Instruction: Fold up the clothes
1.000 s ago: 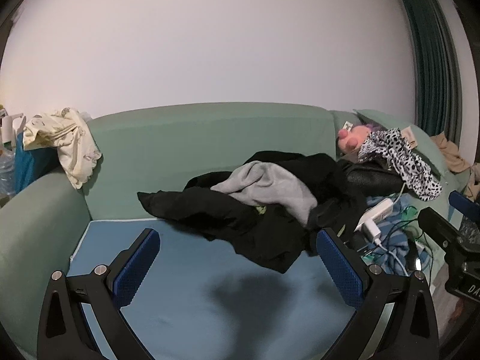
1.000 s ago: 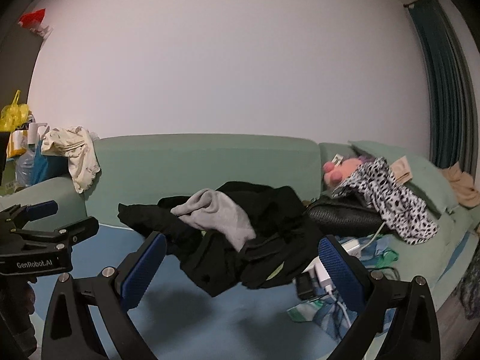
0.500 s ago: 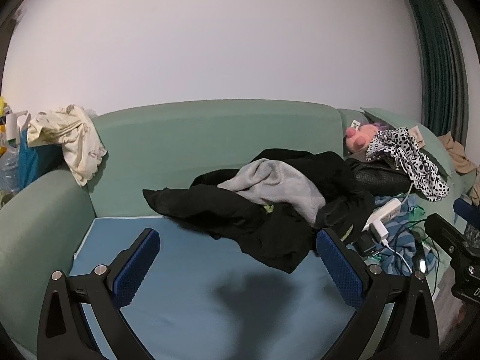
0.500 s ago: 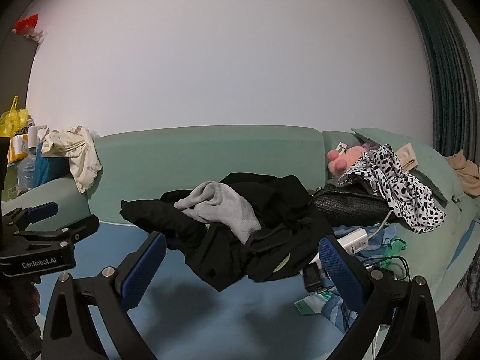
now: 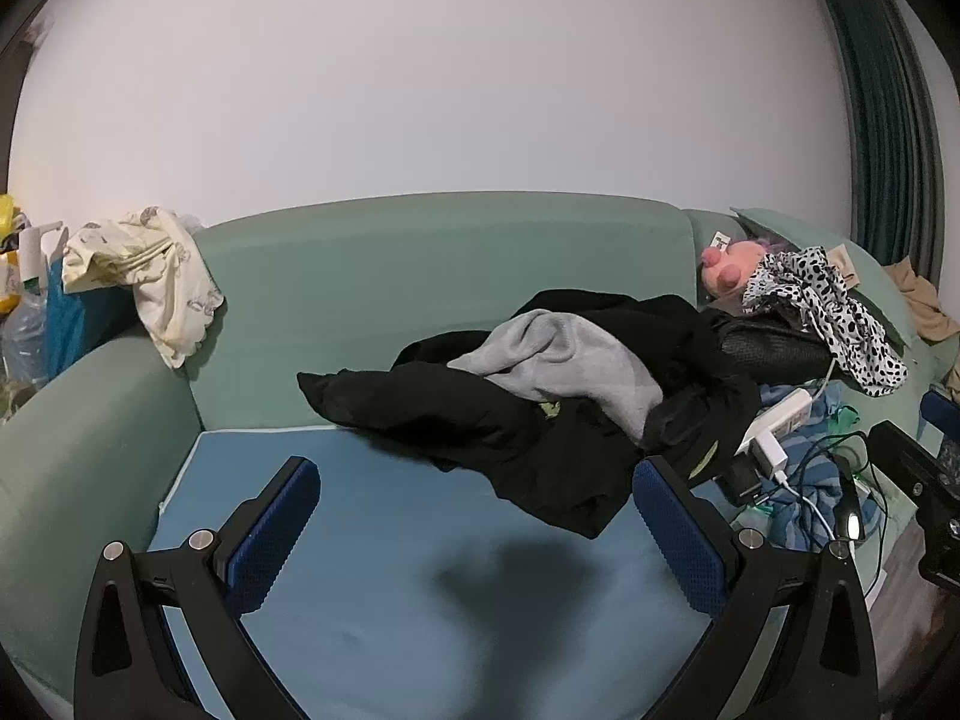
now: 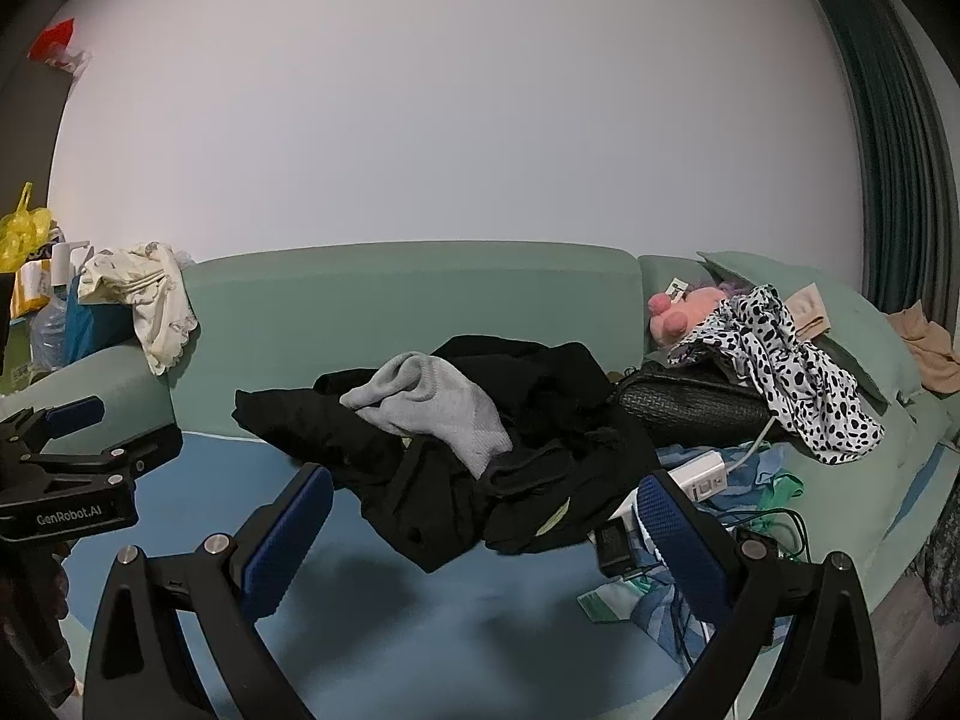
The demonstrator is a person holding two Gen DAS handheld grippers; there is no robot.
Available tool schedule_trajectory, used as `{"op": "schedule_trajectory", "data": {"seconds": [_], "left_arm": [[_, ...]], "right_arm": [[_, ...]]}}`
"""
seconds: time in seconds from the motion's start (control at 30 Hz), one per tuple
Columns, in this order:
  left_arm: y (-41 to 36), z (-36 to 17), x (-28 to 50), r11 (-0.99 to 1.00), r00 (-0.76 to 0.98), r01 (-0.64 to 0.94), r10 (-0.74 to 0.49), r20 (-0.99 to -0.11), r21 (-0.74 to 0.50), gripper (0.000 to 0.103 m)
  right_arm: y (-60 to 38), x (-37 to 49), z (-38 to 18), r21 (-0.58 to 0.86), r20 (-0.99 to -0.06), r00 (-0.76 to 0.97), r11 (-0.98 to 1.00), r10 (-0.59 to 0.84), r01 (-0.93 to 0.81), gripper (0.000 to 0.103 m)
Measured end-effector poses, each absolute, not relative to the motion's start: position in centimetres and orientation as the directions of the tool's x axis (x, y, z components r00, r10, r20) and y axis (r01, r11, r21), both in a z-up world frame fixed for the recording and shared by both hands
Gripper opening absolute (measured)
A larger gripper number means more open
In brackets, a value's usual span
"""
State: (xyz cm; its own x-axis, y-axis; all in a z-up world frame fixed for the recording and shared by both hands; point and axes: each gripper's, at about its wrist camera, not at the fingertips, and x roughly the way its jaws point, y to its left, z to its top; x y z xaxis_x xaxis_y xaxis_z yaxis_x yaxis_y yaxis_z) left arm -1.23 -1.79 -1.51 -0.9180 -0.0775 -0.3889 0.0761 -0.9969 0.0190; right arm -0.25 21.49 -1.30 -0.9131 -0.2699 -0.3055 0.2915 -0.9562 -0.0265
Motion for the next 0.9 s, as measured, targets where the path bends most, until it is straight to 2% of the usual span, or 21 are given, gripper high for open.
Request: {"op": "schedule_trajectory", "data": {"seconds": [0.9], "left_arm": [[-0.9,-2.4,-1.4,-0.995,-0.909,0.073,-0.093,-0.407,0.065,0.103]], "right_arm": [[22.7,-0.7,-2.2,-0.003,-0.349,-0.903,-0.963,-0.252,0.269,0.103]]}}
